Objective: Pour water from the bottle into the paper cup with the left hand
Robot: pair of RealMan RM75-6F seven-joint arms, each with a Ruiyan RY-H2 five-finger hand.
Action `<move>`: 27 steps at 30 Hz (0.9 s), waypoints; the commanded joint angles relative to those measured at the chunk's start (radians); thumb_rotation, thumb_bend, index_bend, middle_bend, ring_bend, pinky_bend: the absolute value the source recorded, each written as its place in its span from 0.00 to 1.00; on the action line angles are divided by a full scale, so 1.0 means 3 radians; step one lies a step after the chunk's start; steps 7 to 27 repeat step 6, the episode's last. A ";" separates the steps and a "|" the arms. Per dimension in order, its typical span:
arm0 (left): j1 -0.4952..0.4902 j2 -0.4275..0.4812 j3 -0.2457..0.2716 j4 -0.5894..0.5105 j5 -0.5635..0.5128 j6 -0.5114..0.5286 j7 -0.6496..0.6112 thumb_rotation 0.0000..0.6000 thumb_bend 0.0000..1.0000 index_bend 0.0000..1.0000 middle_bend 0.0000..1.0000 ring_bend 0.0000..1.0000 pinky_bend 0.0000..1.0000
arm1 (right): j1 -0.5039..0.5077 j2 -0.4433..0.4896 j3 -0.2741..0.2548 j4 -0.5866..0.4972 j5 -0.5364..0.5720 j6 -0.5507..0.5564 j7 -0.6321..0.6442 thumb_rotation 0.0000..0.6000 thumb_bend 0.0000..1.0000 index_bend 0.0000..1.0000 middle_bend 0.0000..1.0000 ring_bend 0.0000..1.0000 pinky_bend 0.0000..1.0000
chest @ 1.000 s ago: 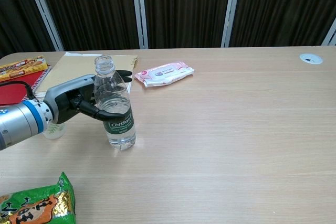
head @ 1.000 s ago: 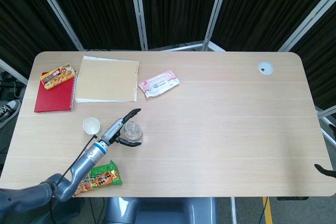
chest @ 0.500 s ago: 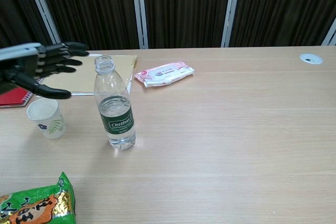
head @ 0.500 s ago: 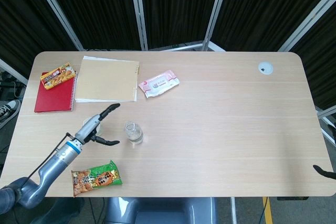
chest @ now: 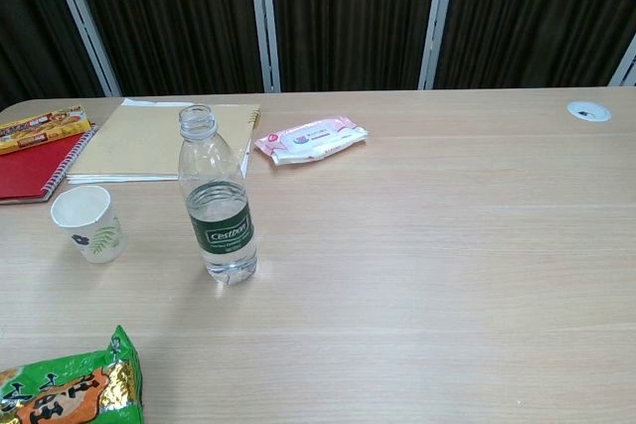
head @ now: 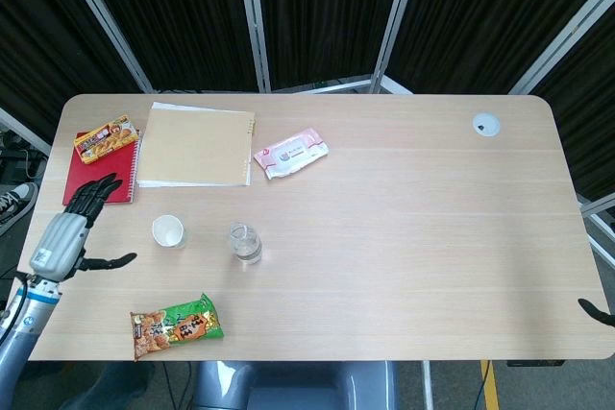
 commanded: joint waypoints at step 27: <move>0.0629 0.0358 0.0144 -0.0922 -0.0061 0.0657 0.1574 1.00 0.00 0.00 0.00 0.00 0.00 | -0.0040 -0.0096 0.0030 0.0126 -0.0131 0.0230 -0.0088 1.00 0.00 0.00 0.00 0.00 0.00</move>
